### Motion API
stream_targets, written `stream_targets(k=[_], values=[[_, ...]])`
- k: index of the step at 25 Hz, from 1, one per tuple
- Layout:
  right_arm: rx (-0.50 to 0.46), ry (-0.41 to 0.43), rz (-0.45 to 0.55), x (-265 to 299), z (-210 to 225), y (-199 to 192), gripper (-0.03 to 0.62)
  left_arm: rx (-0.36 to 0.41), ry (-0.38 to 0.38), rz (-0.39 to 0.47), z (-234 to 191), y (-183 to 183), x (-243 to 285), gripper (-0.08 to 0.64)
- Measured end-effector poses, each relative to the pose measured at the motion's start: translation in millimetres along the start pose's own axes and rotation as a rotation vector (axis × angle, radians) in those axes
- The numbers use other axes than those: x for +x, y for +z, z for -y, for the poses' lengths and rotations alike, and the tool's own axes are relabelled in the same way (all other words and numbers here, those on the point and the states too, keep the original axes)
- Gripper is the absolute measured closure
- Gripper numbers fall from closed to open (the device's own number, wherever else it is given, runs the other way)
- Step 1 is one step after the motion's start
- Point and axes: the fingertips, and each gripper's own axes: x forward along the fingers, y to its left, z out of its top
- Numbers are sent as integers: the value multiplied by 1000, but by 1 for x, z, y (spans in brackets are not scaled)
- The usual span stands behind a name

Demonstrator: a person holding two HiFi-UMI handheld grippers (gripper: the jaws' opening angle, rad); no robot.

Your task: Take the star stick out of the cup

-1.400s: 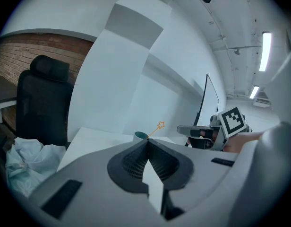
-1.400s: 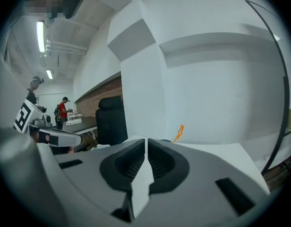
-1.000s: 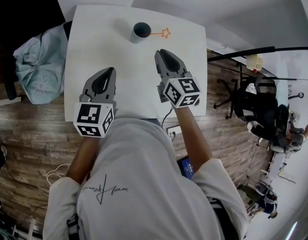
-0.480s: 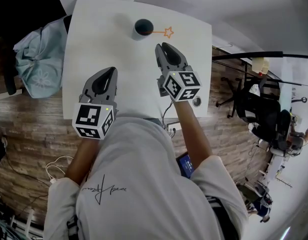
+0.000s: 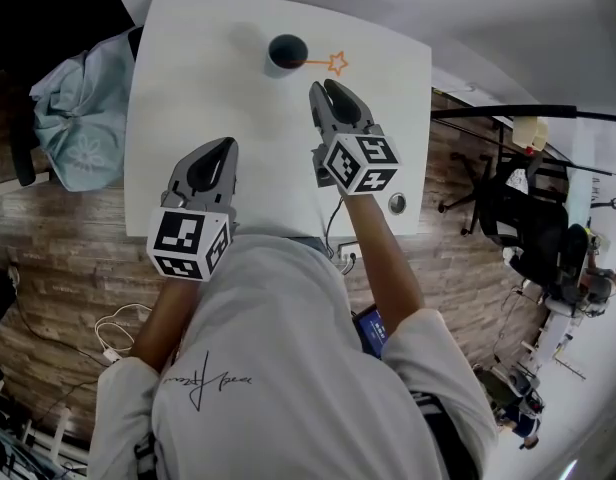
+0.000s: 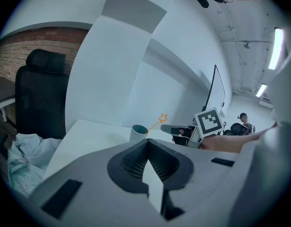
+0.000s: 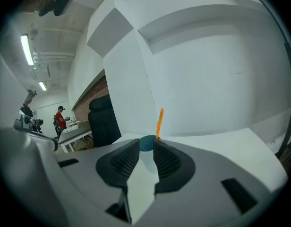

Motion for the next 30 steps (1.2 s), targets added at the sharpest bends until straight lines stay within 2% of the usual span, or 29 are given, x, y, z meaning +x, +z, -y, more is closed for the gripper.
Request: stream_targets(k=[30], values=[[35,11,-42,52,16,-19,508,-29,75,-87,-5,-29,1,557]])
